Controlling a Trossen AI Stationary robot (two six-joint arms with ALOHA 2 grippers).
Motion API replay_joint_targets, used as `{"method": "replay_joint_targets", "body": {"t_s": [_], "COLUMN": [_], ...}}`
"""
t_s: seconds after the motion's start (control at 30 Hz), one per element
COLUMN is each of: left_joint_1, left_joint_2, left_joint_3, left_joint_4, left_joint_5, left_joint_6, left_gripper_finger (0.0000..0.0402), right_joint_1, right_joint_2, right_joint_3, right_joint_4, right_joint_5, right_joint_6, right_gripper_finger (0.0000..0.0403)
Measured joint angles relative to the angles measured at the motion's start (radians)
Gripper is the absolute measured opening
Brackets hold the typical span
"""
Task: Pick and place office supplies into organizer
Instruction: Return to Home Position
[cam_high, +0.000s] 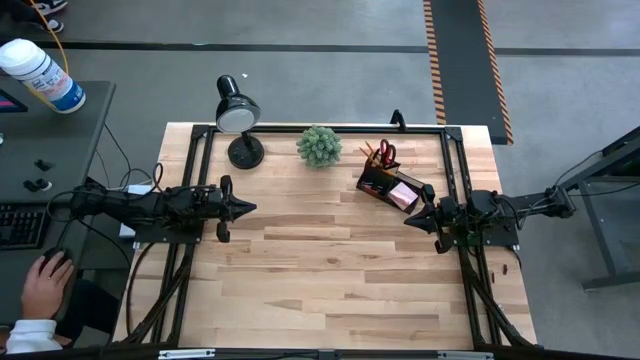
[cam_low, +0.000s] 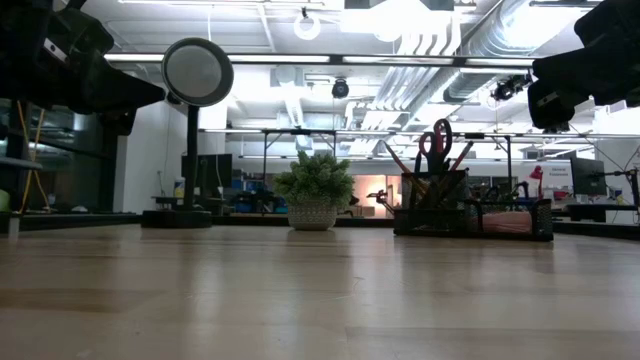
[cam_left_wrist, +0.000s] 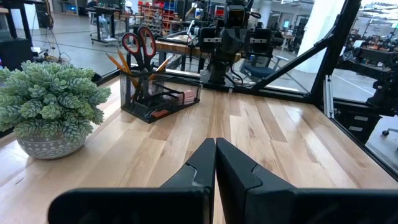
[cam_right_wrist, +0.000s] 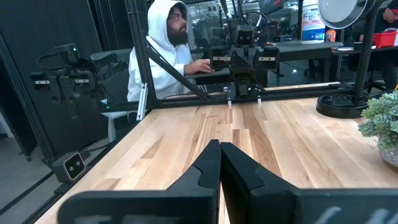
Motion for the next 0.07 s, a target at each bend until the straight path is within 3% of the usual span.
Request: {"method": "replay_joint_targets", "body": {"t_s": [0.07], "left_joint_1": [0.0], "left_joint_2": [0.0], "left_joint_3": [0.0], "left_joint_4": [0.0], "left_joint_5": [0.0], "left_joint_6": [0.0], "left_gripper_finger": [0.0003], "right_joint_1": [0.0], "right_joint_2": [0.0], "right_joint_3": [0.0], "right_joint_4": [0.0], "right_joint_5": [0.0], "right_joint_6": [0.0], "right_gripper_finger": [0.0]}}
